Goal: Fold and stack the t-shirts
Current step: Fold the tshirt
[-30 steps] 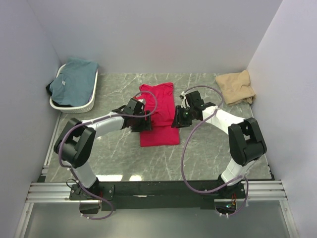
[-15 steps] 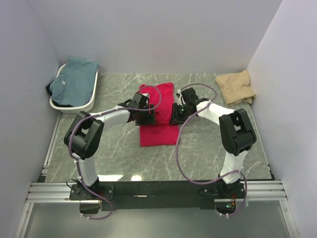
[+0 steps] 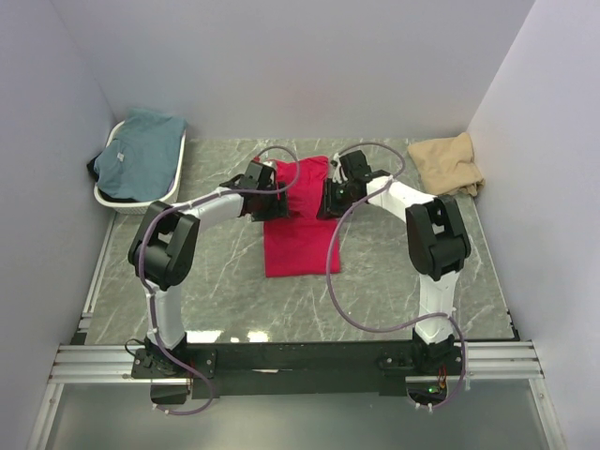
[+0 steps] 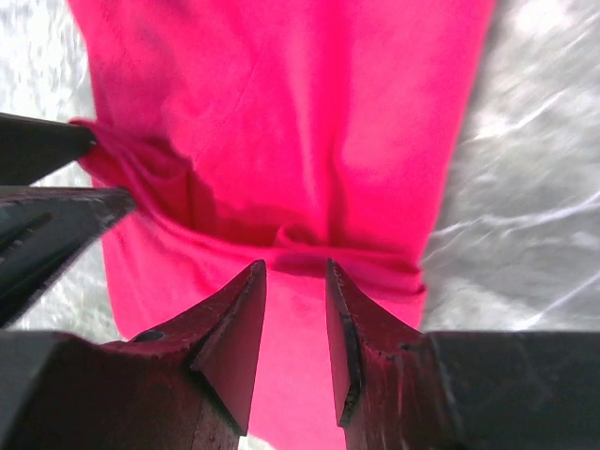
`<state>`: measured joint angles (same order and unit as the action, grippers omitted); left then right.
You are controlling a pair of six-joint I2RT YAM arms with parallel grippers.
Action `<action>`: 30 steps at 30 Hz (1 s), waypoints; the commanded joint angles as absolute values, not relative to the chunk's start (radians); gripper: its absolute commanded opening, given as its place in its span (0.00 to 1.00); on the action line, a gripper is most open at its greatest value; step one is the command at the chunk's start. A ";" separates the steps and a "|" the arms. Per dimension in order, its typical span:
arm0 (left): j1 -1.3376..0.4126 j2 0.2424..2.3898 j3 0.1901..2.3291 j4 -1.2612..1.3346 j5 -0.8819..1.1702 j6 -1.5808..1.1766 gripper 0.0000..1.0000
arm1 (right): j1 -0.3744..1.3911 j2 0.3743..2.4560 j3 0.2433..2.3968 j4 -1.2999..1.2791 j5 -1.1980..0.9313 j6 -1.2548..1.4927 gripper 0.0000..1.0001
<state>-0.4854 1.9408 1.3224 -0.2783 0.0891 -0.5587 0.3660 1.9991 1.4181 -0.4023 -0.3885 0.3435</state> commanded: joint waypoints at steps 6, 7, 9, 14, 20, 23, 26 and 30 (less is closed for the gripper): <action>-0.430 1.977 1.425 -0.232 0.057 -0.494 0.71 | 0.302 2.045 1.549 -0.410 -0.327 0.316 0.40; -0.430 1.971 1.430 -0.232 0.046 -0.489 0.71 | 0.299 2.030 1.554 -0.408 -0.325 0.311 0.40; -0.428 1.951 1.422 -0.224 0.026 -0.482 0.71 | 0.290 2.002 1.546 -0.410 -0.307 0.311 0.43; -0.428 1.823 1.318 -0.229 0.003 -0.498 0.76 | 0.270 1.846 1.407 -0.410 -0.296 0.295 0.53; -0.430 1.609 1.010 -0.134 0.083 -0.598 0.77 | 0.253 1.654 1.103 -0.351 -0.371 0.321 0.53; -0.436 1.491 0.835 -0.075 0.141 -0.647 0.77 | 0.253 1.565 0.951 -0.302 -0.422 0.344 0.54; -0.459 1.405 0.704 -0.023 0.161 -0.679 0.77 | 0.255 1.491 0.823 -0.246 -0.463 0.374 0.54; -0.494 1.324 0.582 0.034 0.164 -0.709 0.76 | 0.253 1.421 0.703 -0.178 -0.486 0.406 0.55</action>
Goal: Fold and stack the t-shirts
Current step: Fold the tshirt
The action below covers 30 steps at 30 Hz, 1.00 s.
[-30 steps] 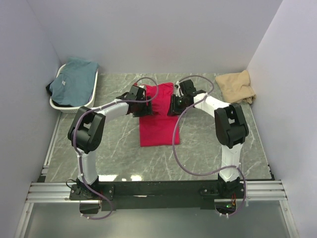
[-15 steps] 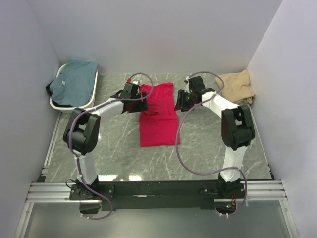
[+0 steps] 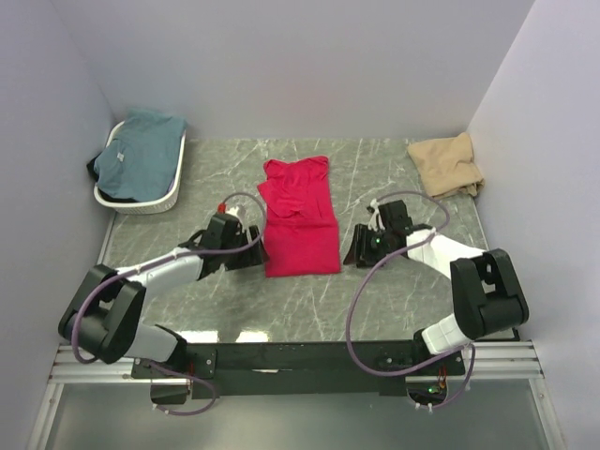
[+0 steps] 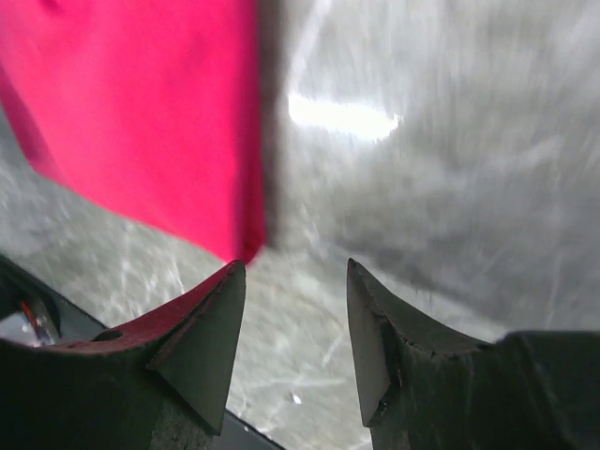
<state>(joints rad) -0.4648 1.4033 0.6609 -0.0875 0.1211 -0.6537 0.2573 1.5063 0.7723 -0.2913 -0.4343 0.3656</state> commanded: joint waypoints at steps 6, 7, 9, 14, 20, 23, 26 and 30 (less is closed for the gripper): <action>-0.506 1.259 0.477 0.101 0.186 -0.744 0.76 | 0.255 1.404 0.620 -0.112 -0.525 0.443 0.54; -0.508 1.256 0.469 0.119 0.190 -0.749 0.76 | 0.255 1.408 0.611 -0.103 -0.532 0.445 0.54; -0.511 1.258 0.450 0.152 0.199 -0.764 0.76 | 0.256 1.428 0.603 -0.075 -0.548 0.452 0.54; -0.520 1.305 0.431 0.245 0.221 -0.796 0.75 | 0.256 1.473 0.617 -0.045 -0.565 0.457 0.54; -0.534 1.402 0.411 0.370 0.258 -0.831 0.74 | 0.256 1.537 0.632 -0.012 -0.589 0.488 0.53; -0.541 1.433 0.403 0.399 0.268 -0.841 0.73 | 0.256 1.551 0.626 -0.002 -0.595 0.505 0.53; -0.549 1.459 0.405 0.403 0.276 -0.842 0.72 | 0.262 1.577 0.632 -0.003 -0.601 0.511 0.52; -0.564 1.480 0.402 0.390 0.267 -0.838 0.71 | 0.273 1.617 0.641 0.029 -0.612 0.520 0.51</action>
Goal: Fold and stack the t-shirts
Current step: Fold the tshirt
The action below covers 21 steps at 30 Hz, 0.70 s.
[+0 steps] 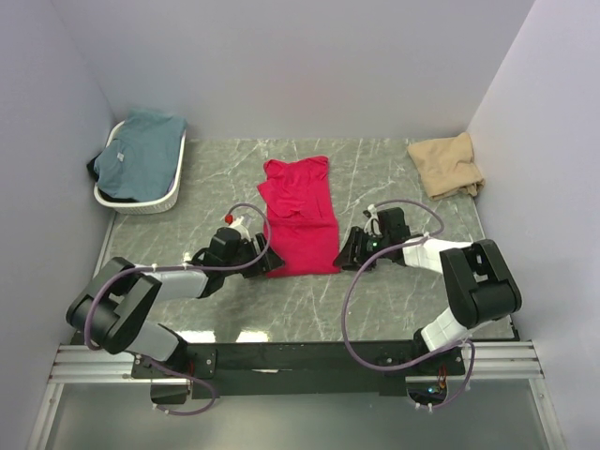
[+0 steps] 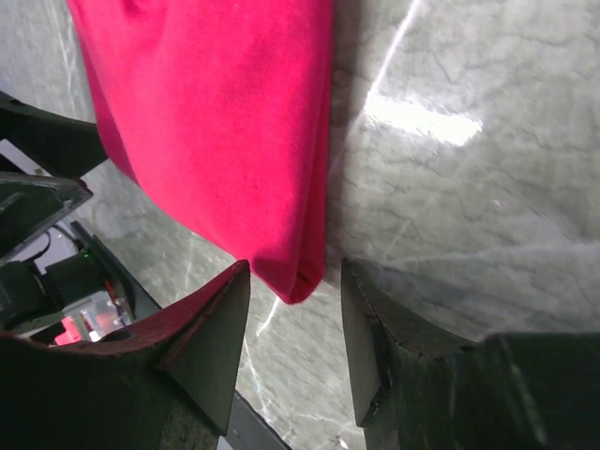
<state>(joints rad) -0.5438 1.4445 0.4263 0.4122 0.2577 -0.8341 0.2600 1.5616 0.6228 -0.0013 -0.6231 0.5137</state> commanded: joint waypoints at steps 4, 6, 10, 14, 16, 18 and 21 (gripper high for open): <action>-0.581 1.503 0.391 0.403 0.262 -0.844 0.70 | 0.294 1.643 0.647 0.044 -0.612 0.535 0.50; -0.589 1.516 0.387 0.408 0.256 -0.848 0.71 | 0.305 1.660 0.649 0.046 -0.607 0.541 0.50; -0.606 1.523 0.373 0.411 0.239 -0.854 0.72 | 0.319 1.670 0.643 0.058 -0.598 0.552 0.50; -0.609 1.546 0.361 0.429 0.229 -0.857 0.73 | 0.324 1.687 0.634 0.083 -0.598 0.563 0.50; -0.609 1.568 0.357 0.452 0.235 -0.862 0.73 | 0.327 1.701 0.632 0.087 -0.597 0.575 0.50; -0.611 1.595 0.350 0.475 0.247 -0.871 0.72 | 0.330 1.709 0.623 0.101 -0.594 0.583 0.49; -0.609 1.632 0.333 0.526 0.258 -0.885 0.72 | 0.331 1.716 0.620 0.113 -0.598 0.588 0.44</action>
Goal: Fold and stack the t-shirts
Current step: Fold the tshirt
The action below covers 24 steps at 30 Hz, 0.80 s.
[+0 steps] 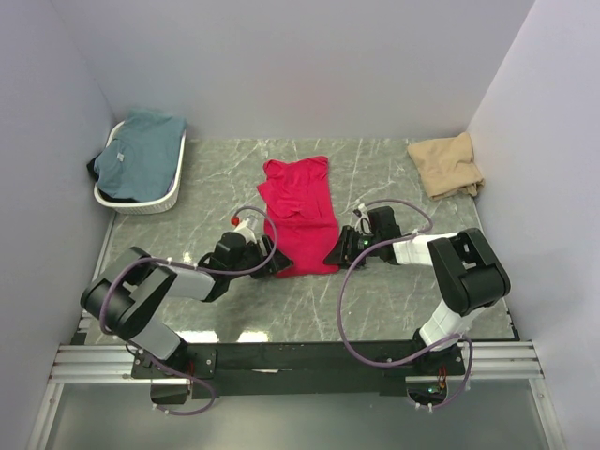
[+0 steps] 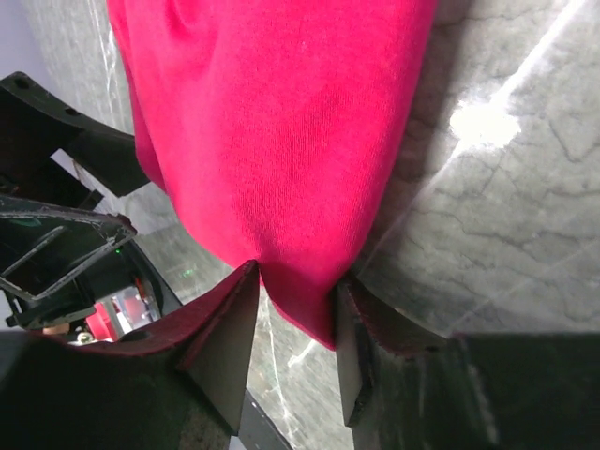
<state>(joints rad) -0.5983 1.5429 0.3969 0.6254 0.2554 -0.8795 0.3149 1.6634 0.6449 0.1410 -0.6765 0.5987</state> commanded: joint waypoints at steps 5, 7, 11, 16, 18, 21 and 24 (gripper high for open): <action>-0.624 1.638 0.363 0.392 0.212 -0.867 0.73 | 0.330 1.712 0.626 0.087 -0.577 0.577 0.46; -0.637 1.609 0.390 0.295 0.148 -0.858 0.75 | 0.330 1.712 0.627 0.083 -0.574 0.574 0.47; -0.649 1.525 0.425 0.091 0.003 -0.868 0.77 | 0.330 1.712 0.634 0.066 -0.560 0.565 0.47; -0.650 1.428 0.437 -0.063 -0.061 -0.903 0.78 | 0.331 1.718 0.638 0.057 -0.555 0.561 0.47; -0.650 1.408 0.448 -0.084 -0.067 -0.904 0.79 | 0.330 1.713 0.635 0.060 -0.557 0.561 0.47; -0.653 1.428 0.430 -0.026 -0.042 -0.908 0.80 | 0.330 1.715 0.641 0.055 -0.560 0.557 0.47; -0.661 1.502 0.437 -0.008 -0.041 -0.910 0.79 | 0.328 1.709 0.644 0.046 -0.557 0.551 0.47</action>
